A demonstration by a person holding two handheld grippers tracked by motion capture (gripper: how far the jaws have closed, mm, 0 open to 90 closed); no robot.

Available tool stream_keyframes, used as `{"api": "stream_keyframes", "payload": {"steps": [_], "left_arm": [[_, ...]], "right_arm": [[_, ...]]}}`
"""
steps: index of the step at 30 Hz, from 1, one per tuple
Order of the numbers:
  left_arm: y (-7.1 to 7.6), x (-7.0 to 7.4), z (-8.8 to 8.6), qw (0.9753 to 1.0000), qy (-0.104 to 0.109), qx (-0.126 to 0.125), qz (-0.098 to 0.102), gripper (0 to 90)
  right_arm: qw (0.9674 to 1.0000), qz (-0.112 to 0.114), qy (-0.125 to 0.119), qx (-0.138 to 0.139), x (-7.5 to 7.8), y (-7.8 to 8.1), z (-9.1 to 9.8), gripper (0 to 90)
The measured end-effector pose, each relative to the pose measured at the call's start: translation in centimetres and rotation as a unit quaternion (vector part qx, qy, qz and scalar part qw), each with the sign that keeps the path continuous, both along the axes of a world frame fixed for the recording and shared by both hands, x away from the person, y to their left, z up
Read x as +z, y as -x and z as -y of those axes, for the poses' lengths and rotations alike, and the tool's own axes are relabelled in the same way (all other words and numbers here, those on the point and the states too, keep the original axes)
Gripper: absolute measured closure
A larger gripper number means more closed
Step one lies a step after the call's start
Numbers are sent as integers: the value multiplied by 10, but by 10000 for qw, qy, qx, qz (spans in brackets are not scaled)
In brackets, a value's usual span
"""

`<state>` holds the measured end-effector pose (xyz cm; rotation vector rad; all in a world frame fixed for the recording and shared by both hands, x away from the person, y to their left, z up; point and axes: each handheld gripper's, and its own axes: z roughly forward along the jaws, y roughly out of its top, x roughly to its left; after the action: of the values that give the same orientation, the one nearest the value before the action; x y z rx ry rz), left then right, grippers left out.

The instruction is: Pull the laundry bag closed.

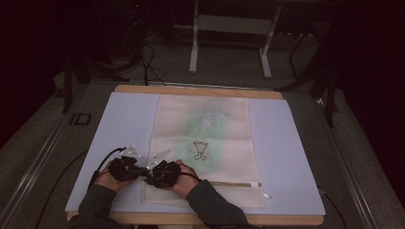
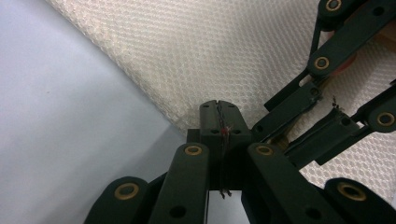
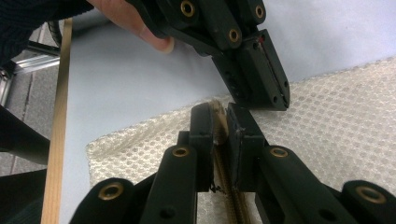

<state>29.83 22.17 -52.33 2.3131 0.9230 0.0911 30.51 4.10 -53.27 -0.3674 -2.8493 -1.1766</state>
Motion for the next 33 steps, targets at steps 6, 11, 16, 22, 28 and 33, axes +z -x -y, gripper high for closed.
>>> {"api": "stream_keyframes", "payload": {"steps": [6, 11, 16, 22, 28, 33], "left_arm": [[-1, 2, 2, 9999, -140, 6, -61, 899], [-1, 2, 4, 9998, -195, 15, -62, 900], [-1, 2, 3, 9998, -168, 1, -65, 900], [-1, 1, 2, 9999, -128, 3, -78, 900], [-1, 1, 2, 9999, -117, -3, -67, 900], [-1, 1, 1, 9999, -95, -25, -47, 900]], "right_arm": [[9999, 132, 40, 15, 1, 3, 1, 821], [9998, 194, 92, 53, 1, 3, 2, 822], [9997, 223, 116, 68, 2, 3, 4, 822], [9995, 265, 168, 79, 3, 4, 5, 823], [9991, 354, 233, 77, 4, 6, 8, 822], [9987, 434, 263, 65, 5, 9, 9, 822]]}}
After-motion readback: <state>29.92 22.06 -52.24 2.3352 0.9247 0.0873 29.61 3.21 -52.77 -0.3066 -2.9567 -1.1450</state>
